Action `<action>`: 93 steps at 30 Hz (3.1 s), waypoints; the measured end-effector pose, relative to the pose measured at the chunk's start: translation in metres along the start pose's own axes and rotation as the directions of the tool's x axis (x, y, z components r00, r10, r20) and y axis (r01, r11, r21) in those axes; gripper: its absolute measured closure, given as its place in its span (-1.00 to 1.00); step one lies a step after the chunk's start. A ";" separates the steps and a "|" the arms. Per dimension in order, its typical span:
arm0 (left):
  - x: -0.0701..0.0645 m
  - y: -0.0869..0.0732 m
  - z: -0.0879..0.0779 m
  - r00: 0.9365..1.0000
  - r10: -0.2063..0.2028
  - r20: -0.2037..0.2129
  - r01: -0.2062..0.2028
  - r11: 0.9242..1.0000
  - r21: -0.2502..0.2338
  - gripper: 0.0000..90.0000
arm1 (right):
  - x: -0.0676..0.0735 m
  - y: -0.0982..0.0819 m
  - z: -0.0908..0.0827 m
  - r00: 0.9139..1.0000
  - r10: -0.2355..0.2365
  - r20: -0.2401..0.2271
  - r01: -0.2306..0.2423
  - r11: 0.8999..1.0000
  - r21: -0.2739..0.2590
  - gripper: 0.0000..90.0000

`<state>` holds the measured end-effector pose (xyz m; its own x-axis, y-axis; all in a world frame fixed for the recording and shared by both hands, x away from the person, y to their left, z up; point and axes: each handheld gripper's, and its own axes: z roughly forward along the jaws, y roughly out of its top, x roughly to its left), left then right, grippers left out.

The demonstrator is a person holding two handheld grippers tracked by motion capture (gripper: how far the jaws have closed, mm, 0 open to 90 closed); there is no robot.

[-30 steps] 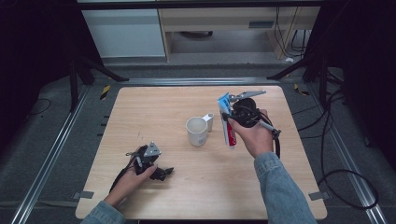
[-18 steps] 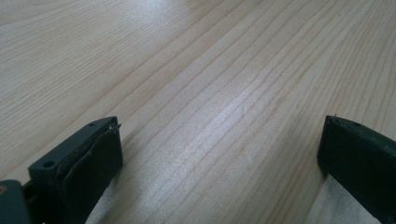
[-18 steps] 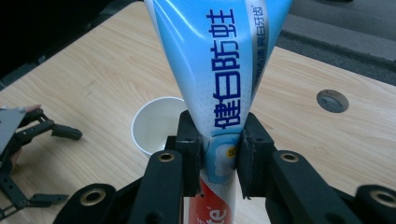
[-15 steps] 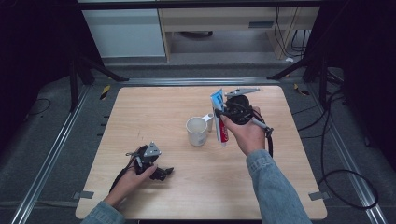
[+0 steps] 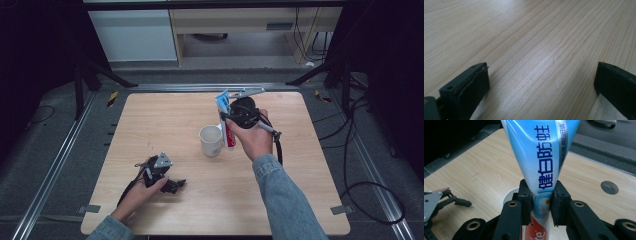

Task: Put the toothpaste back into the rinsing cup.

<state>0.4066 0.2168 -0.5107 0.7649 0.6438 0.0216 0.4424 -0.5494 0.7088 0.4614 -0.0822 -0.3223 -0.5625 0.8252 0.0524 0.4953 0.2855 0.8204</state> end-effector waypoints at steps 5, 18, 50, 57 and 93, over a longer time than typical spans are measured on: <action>0.000 0.000 0.000 1.000 0.000 0.000 0.000 1.000 0.000 -1.00 | 0.003 0.005 0.000 1.000 0.000 -0.008 -0.001 1.000 -0.024 0.62; 0.000 0.000 0.000 1.000 0.000 0.001 0.000 1.000 0.000 -1.00 | 0.001 0.016 0.001 1.000 0.017 0.015 -0.016 0.997 -0.070 0.62; 0.000 0.000 0.000 1.000 0.000 0.000 0.000 1.000 0.000 -1.00 | 0.000 0.025 0.003 0.997 0.052 0.062 -0.040 0.982 -0.184 0.62; 0.000 0.000 0.000 1.000 -0.001 0.000 0.001 1.000 0.000 -1.00 | 0.002 0.027 0.002 0.996 0.053 0.073 -0.037 0.978 -0.207 0.62; 0.000 0.000 0.000 1.000 0.000 0.000 0.000 1.000 0.000 -1.00 | -0.007 0.025 0.025 0.990 0.093 0.110 -0.058 0.957 -0.284 0.62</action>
<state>0.4066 0.2168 -0.5107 0.7650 0.6437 0.0214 0.4424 -0.5494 0.7089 0.4944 -0.0691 -0.3163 -0.4378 0.8967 0.0653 0.3186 0.0868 0.9439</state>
